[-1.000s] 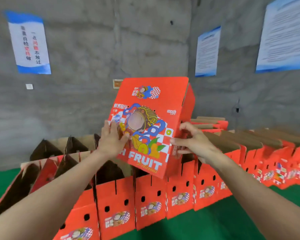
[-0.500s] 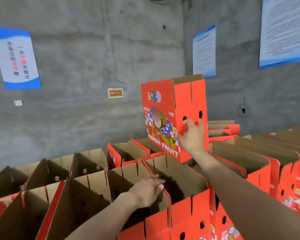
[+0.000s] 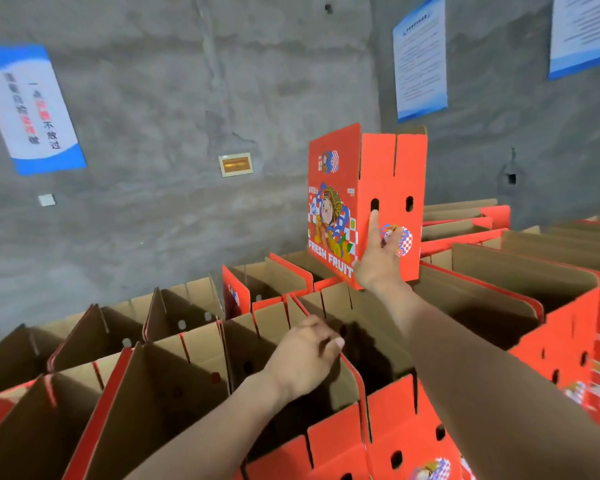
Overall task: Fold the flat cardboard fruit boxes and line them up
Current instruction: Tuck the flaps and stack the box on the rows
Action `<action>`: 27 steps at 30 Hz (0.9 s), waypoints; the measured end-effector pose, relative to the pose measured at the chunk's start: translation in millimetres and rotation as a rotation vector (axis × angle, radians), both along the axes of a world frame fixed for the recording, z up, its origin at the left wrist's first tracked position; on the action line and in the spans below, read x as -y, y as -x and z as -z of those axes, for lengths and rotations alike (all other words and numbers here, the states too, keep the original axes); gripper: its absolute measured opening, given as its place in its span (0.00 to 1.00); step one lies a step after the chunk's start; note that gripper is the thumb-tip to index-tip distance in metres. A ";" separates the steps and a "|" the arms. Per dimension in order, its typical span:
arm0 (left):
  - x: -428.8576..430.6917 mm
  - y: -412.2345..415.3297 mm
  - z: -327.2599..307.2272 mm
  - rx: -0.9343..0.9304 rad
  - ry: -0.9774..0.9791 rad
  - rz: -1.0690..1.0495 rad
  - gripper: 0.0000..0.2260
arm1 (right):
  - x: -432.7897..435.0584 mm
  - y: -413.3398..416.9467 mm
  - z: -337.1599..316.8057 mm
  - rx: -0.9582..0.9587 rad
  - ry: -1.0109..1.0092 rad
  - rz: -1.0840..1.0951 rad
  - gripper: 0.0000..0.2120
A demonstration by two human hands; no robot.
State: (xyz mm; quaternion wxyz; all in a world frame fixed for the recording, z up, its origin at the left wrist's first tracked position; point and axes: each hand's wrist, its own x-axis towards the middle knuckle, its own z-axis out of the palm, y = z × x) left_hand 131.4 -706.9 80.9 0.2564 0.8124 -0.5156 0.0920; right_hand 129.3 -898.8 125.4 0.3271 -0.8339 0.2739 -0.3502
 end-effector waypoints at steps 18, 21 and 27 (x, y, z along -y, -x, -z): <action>1.1 13.6 -1.7 -0.135 -0.180 -0.086 0.20 | -44.9 28.6 -1.4 -0.234 0.238 -0.167 0.27; -19.1 21.8 -9.8 -0.194 -0.151 -0.057 0.23 | -84.8 45.7 -16.2 -0.071 0.358 -0.216 0.19; -148.7 55.9 -61.1 -0.110 0.288 -0.100 0.21 | -173.8 95.0 -73.5 0.361 0.380 -0.300 0.03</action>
